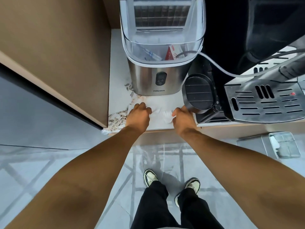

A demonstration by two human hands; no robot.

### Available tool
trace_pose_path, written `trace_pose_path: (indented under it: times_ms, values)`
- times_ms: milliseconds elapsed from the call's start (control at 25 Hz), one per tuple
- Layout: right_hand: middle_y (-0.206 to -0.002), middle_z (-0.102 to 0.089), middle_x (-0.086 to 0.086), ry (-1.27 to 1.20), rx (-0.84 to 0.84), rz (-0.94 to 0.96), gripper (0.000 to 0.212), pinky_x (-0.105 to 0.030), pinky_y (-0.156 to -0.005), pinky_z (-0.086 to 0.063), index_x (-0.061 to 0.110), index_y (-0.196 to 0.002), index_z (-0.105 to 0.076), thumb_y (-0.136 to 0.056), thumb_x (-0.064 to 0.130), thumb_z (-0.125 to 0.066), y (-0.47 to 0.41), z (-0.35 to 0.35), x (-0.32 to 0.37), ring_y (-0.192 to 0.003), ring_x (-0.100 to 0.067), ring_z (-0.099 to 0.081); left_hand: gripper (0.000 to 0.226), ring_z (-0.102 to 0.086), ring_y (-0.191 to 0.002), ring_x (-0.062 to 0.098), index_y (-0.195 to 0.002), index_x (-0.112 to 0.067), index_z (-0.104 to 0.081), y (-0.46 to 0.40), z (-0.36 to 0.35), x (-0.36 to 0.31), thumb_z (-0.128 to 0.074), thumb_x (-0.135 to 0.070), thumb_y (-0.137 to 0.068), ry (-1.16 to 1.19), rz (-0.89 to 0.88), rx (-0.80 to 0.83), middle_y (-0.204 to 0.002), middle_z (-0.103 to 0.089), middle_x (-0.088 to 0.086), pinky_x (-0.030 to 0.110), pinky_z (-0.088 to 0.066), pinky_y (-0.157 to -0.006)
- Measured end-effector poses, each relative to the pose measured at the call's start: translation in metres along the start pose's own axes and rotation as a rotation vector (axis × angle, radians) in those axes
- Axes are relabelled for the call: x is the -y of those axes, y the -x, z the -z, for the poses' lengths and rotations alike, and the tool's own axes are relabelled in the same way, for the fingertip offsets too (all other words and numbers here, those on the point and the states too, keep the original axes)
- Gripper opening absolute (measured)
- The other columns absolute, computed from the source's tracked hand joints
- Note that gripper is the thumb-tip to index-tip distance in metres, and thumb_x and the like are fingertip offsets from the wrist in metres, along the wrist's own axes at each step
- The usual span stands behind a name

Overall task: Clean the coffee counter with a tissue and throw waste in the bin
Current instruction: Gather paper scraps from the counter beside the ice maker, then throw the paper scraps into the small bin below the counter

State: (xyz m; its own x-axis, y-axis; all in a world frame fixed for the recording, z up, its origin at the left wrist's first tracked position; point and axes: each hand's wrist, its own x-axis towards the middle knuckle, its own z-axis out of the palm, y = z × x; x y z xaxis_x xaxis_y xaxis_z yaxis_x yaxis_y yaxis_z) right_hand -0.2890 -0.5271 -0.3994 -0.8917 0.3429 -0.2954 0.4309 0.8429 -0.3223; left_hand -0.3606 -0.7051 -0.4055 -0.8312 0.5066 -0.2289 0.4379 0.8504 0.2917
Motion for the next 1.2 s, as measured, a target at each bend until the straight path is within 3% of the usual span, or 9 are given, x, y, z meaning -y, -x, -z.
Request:
trace_pose_path:
  times_ms: [120, 320, 600, 720, 840, 1000, 1200]
  values:
    - [-0.119, -0.059, -0.015, -0.001, -0.026, -0.002, 0.027, -0.036, -0.099, -0.047, 0.007, -0.112, -0.064, -0.088, -0.002, -0.055, 0.0, -0.003, -0.004, -0.112, -0.031, -0.055, 0.034, -0.05, -0.117, 0.03, -0.121, -0.01, -0.064, 0.002, 0.001, -0.004, -0.05, 0.001, -0.092, 0.075, 0.027, 0.028, -0.122, -0.054, 0.011, 0.045, -0.053, -0.086]
    - [-0.125, -0.056, -0.015, -0.078, -0.005, 0.016, 0.026, -0.029, -0.099, -0.045, 0.012, -0.111, -0.069, -0.089, 0.004, -0.057, 0.013, 0.005, -0.018, -0.11, -0.028, -0.06, 0.03, -0.06, -0.103, 0.033, -0.113, -0.011, -0.069, 0.011, 0.002, -0.017, -0.053, 0.002, -0.091, 0.146, 0.012, 0.02, -0.117, -0.058, 0.011, 0.032, -0.047, -0.082]
    - [-0.125, -0.052, -0.012, -0.163, 0.051, -0.027, 0.022, -0.028, -0.096, -0.048, 0.016, -0.108, -0.071, -0.091, 0.011, -0.059, 0.051, 0.028, -0.059, -0.101, -0.026, -0.062, 0.027, -0.061, -0.105, 0.034, -0.111, -0.008, -0.072, 0.035, 0.001, -0.07, -0.056, -0.002, -0.09, 0.152, -0.006, -0.004, -0.118, -0.061, 0.013, 0.036, -0.049, -0.091]
    - [-0.122, -0.058, -0.01, -0.221, 0.065, -0.072, 0.022, -0.031, -0.096, -0.051, 0.016, -0.106, -0.072, -0.088, 0.01, -0.062, 0.077, 0.041, -0.09, -0.102, -0.026, -0.063, 0.028, -0.06, -0.108, 0.033, -0.114, -0.009, -0.072, 0.046, -0.007, -0.108, -0.057, -0.005, -0.09, 0.099, -0.053, 0.049, -0.12, -0.062, 0.013, 0.037, -0.048, -0.094]
    - [-0.113, -0.067, -0.009, -0.25, 0.077, -0.111, 0.021, -0.026, -0.087, -0.053, 0.012, -0.104, -0.075, -0.087, 0.007, -0.062, 0.104, 0.056, -0.128, -0.095, -0.023, -0.065, 0.029, -0.06, -0.109, 0.032, -0.114, -0.01, -0.072, 0.053, -0.02, -0.154, -0.058, -0.008, -0.089, 0.076, -0.12, 0.089, -0.118, -0.062, 0.012, 0.035, -0.047, -0.093]
    - [-0.108, -0.072, -0.01, -0.223, 0.073, -0.183, 0.021, -0.033, -0.09, -0.054, 0.01, -0.102, -0.075, -0.087, 0.008, -0.06, 0.141, 0.077, -0.196, -0.098, -0.024, -0.066, 0.028, -0.06, -0.11, 0.029, -0.112, -0.013, -0.072, 0.063, -0.043, -0.234, -0.059, -0.009, -0.087, 0.056, -0.223, 0.134, -0.119, -0.064, 0.009, 0.032, -0.045, -0.092]
    - [-0.115, -0.07, -0.007, -0.341, -0.009, -0.348, 0.026, -0.031, -0.095, -0.051, 0.016, -0.107, -0.073, -0.085, 0.008, -0.062, 0.193, 0.091, -0.301, -0.105, -0.025, -0.065, 0.029, -0.06, -0.107, 0.03, -0.111, -0.014, -0.069, 0.077, -0.08, -0.348, -0.062, -0.01, -0.084, 0.125, -0.285, 0.148, -0.118, -0.063, 0.008, 0.032, -0.045, -0.091]
